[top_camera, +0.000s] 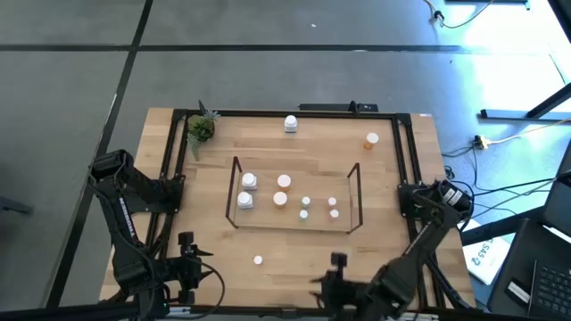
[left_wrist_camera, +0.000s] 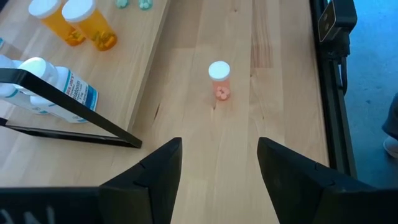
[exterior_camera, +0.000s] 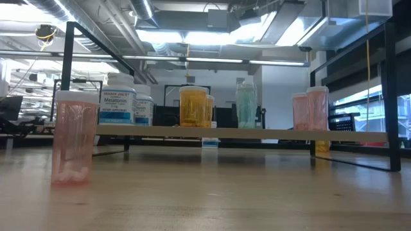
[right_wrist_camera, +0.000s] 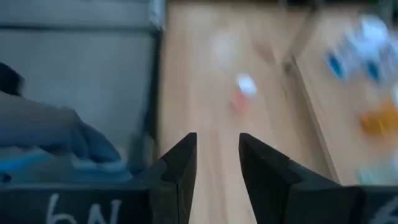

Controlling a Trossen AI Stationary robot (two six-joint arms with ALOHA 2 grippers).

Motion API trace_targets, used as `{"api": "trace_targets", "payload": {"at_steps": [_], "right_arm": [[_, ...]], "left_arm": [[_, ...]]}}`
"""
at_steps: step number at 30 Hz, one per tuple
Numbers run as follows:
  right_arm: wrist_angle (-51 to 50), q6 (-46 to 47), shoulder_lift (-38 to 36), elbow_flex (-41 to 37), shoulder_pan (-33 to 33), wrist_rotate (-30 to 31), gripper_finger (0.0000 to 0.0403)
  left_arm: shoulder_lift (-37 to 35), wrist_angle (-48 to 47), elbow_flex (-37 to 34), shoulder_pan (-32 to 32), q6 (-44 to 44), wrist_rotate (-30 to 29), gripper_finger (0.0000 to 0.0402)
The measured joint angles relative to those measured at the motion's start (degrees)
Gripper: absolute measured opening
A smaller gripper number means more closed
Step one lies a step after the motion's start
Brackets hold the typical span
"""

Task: Pick and place medicine bottles onto shelf by color
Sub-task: Put the pink pill bottle on the shelf

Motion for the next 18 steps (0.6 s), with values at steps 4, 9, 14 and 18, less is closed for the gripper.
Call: {"api": "trace_targets", "payload": {"at_steps": [4,9,14,18], "right_arm": [[14.2,-14.7,0.9,-0.2,0.4,0.4,0.0122],[23.0,-21.5,2.9,-0.3,-2.5,-4.0,0.0122],[21.6,-17.2,2.9,-0.4,-6.3,-14.9,0.0122],[21.7,-15.7,2.9,-0.4,-9.0,-22.3,0.0123]], "left_arm": [[0.0,0.2,0.0,0.0,0.0,0.0,0.0203],[0.0,1.5,0.0,-0.1,0.0,0.0,0.0203],[0.0,1.5,0.0,-0.9,0.1,0.0,0.0203],[0.0,1.5,0.0,-1.0,0.1,0.0,0.0203]]}}
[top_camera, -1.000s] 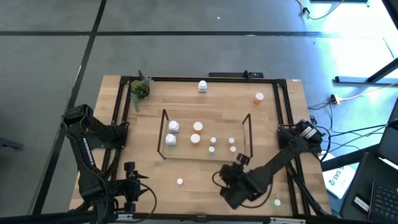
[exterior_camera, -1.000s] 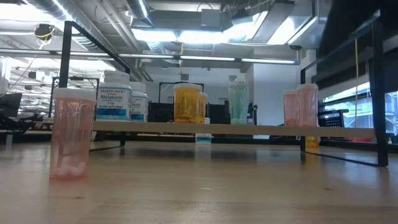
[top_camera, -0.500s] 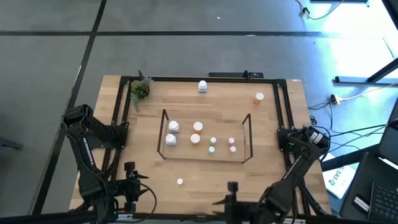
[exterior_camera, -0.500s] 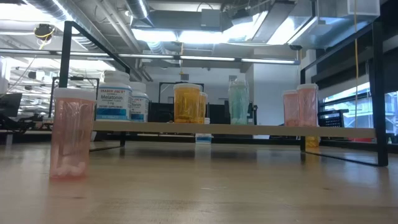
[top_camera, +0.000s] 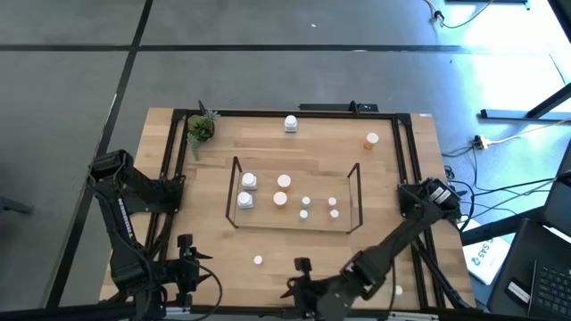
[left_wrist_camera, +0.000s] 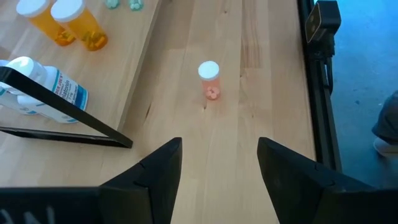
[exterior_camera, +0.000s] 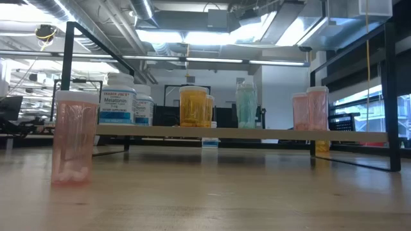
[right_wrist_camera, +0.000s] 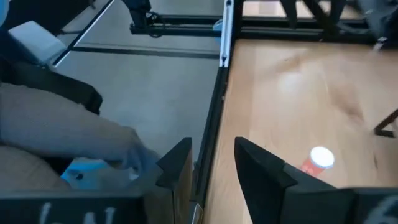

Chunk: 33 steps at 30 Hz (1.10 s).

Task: Pick and place medicine bottles onto shelf by color
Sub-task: Put the pink pill bottle on the shelf

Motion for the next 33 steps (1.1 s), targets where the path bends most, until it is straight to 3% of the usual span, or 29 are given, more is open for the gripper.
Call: {"api": "trace_targets", "payload": {"at_steps": [10,15,33], "right_arm": [[-1.7,-0.6,0.0,0.0,-5.1,-6.2,0.0195],[-4.6,-3.2,0.2,0.0,-7.7,-5.5,0.023],[-4.6,-10.4,7.2,0.0,-12.5,-3.9,0.0221]], "left_arm": [[0.0,-0.1,0.0,-0.3,0.0,0.0,0.0203],[0.0,-0.2,0.0,-0.4,0.0,0.0,0.0203],[0.0,-0.6,0.0,-0.3,0.0,2.5,0.0203]]}}
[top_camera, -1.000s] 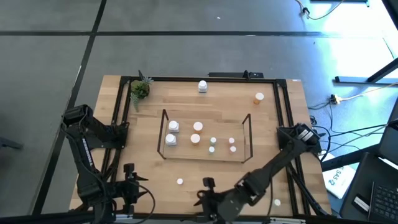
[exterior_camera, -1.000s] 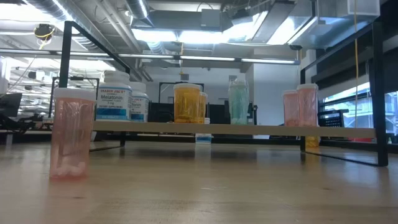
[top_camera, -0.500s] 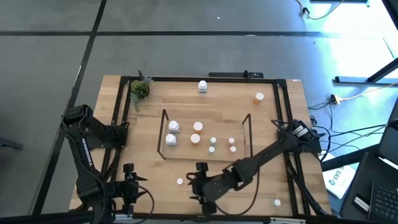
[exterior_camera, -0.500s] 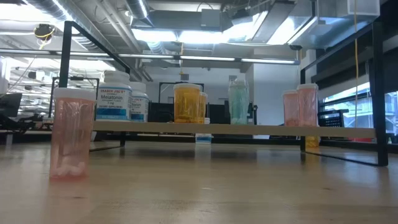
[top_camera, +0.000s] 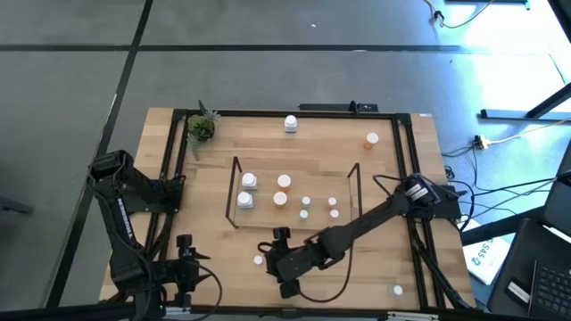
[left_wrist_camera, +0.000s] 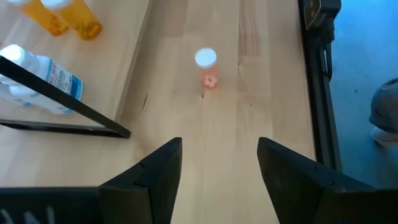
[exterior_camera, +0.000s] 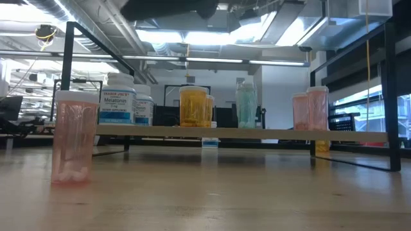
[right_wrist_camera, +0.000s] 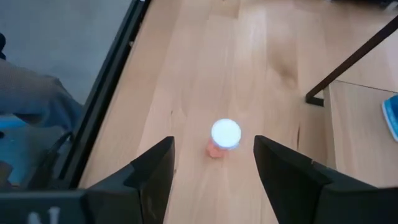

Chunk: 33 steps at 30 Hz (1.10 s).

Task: Pick and place medicine bottles onto shelf by color
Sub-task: Put the pink pill bottle on the shelf

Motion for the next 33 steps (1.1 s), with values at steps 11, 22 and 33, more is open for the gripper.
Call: {"api": "trace_targets", "payload": {"at_steps": [11,22,33], "right_arm": [[2.5,-4.5,3.3,0.0,-1.5,-0.4,0.0221],[2.9,-4.8,5.9,0.0,-4.7,-8.5,0.0221],[3.6,-4.4,6.4,0.0,-5.1,-8.9,0.0221]], "left_arm": [[0.0,0.0,0.0,0.0,0.0,0.6,0.0203],[0.0,0.0,0.0,0.0,0.0,0.6,0.0203],[0.0,0.0,0.0,0.0,0.0,0.5,0.0203]]}}
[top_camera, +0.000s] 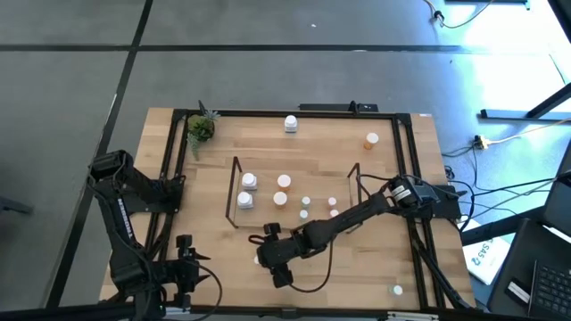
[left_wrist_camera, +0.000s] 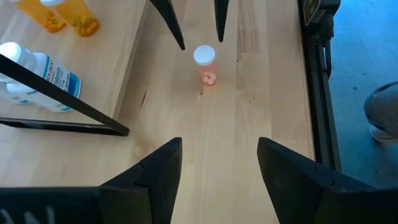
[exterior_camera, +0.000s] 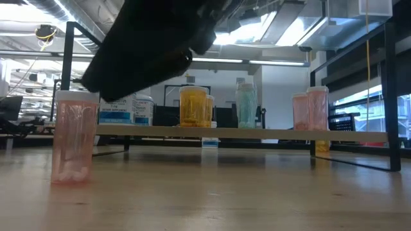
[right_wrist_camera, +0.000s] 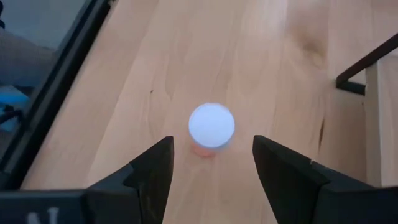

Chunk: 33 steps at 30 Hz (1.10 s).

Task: Pick and place medicine bottles onto shelf by color
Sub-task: Put the pink pill bottle on the shelf

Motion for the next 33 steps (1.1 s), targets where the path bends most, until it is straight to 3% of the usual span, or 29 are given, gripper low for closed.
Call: {"api": "trace_targets", "payload": {"at_steps": [24,33], "right_arm": [[6.8,-1.6,4.2,0.0,-0.4,-0.3,0.022],[7.4,-0.2,4.2,0.0,-0.5,0.4,0.018]], "left_arm": [[0.0,0.2,0.0,0.0,-0.2,0.0,0.0203],[0.0,0.2,0.0,0.0,-0.2,0.0,0.0203]]}}
